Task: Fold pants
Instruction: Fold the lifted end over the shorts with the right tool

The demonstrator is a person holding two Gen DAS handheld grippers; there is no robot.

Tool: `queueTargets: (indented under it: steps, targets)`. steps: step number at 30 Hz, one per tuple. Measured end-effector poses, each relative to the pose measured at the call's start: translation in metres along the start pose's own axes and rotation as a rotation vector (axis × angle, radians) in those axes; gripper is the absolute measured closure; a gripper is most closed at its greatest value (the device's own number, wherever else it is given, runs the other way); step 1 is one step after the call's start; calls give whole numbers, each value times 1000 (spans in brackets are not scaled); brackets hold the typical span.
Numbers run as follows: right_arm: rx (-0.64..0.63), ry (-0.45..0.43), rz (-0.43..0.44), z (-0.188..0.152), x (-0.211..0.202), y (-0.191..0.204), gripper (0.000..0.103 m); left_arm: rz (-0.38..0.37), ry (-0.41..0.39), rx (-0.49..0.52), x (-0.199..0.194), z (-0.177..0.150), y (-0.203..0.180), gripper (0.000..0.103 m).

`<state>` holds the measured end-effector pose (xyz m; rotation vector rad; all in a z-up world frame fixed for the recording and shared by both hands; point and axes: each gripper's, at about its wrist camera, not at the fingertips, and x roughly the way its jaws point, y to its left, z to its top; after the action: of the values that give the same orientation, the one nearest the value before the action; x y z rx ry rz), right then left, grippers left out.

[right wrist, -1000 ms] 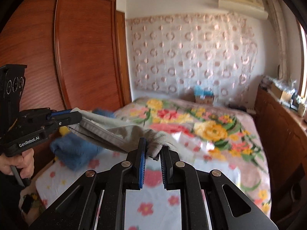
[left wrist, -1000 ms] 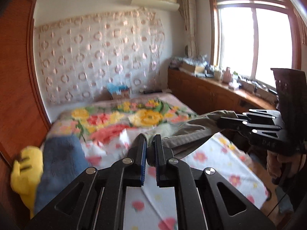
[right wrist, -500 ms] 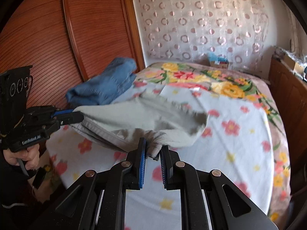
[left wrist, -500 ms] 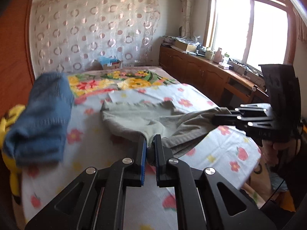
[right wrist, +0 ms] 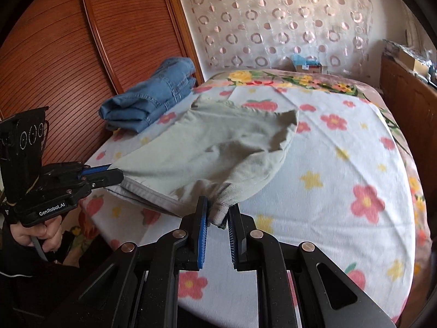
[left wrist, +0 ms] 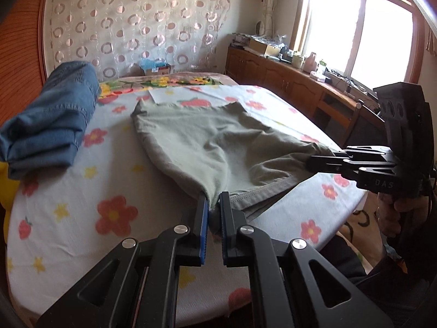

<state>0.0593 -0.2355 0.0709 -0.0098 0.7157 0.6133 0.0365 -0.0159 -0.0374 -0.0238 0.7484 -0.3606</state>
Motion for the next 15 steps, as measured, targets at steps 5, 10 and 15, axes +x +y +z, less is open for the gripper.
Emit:
queueTargets:
  steps: [5, 10, 15]
  targets:
    - [-9, 11, -16, 1, 1, 9, 89, -3, 6, -2, -2, -3, -1, 94]
    - [-11, 11, -19, -2, 0, 13, 89, 5, 3, 6, -4, -7, -2, 94]
    - [-15, 4, -18, -8, -4, 13, 89, 8, 1, 10, -7, -10, -2, 94]
